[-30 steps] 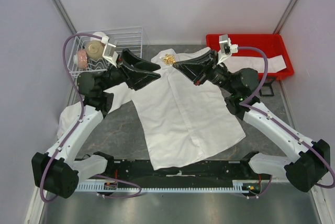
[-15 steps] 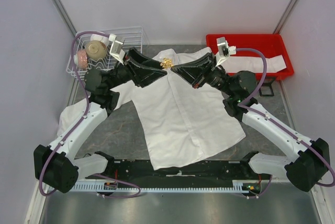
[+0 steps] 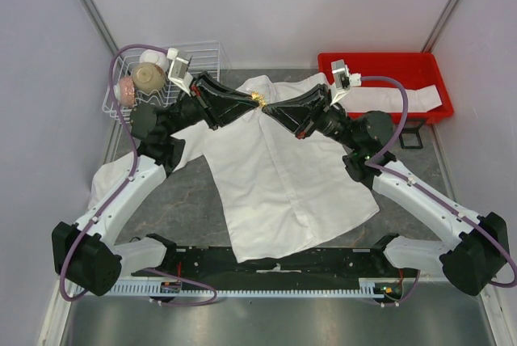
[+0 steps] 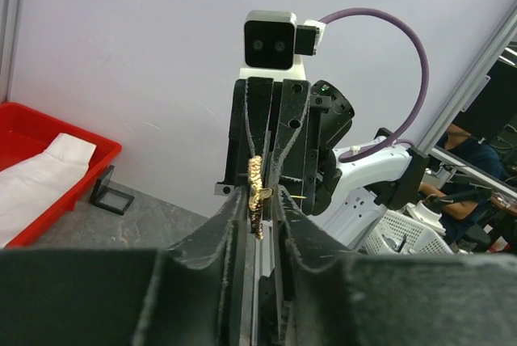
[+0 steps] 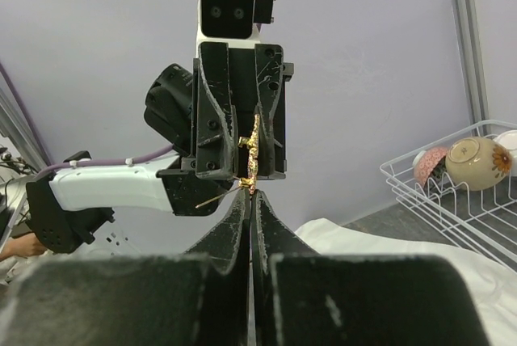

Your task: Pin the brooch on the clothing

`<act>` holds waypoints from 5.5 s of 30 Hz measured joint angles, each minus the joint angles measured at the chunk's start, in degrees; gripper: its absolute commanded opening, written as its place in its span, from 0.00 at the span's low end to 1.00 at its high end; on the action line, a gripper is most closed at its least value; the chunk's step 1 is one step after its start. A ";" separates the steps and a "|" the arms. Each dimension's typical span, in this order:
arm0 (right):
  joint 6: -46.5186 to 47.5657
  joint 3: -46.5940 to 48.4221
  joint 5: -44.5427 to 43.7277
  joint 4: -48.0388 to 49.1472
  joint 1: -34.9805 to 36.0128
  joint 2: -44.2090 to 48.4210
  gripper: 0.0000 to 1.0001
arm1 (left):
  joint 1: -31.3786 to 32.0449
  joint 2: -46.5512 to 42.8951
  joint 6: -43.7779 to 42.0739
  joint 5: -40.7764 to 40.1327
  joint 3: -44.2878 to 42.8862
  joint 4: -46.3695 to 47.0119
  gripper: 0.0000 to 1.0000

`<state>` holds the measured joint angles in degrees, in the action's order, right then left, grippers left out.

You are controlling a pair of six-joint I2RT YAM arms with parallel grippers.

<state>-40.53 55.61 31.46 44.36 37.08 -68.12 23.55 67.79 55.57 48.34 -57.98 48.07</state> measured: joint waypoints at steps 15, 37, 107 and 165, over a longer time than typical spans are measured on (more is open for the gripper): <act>27.85 2.27 8.57 -36.96 -10.62 8.31 0.98 | -8.44 -6.64 -13.79 11.56 -0.68 -21.51 0.02; 39.67 17.66 30.18 -57.11 1.66 -4.39 0.61 | -1.46 -9.77 -39.78 25.35 -1.57 -57.18 0.02; 16.41 10.10 19.41 -32.85 4.70 -5.03 0.00 | -5.79 -14.03 -22.08 17.75 8.96 -31.41 0.45; 15.72 9.49 18.60 -33.75 4.26 -5.86 0.63 | -5.62 -13.05 -20.74 18.56 7.34 -31.45 0.02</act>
<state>-24.82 65.10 50.06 10.61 41.34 -73.97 17.93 54.74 34.83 66.89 -50.63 16.62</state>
